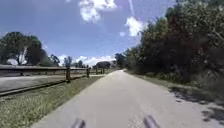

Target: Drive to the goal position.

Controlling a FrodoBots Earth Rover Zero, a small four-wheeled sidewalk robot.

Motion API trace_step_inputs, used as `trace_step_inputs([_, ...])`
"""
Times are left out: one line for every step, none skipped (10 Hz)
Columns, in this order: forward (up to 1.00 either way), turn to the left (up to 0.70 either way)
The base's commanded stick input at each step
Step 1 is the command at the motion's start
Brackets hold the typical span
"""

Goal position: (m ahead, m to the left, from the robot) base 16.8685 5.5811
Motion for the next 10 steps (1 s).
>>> trace_step_inputs([0.5,0.0])
trace_step_inputs([0.5,-0.09])
trace_step_inputs([0.5,-0.18])
trace_step_inputs([0.5,-0.27])
trace_step_inputs([0.5,-0.35])
trace_step_inputs([0.5,-0.44])
trace_step_inputs([0.5,-0.42])
trace_step_inputs([0.5,-0.2])
trace_step_inputs([0.5,0.0])
trace_step_inputs([0.5,0.0])
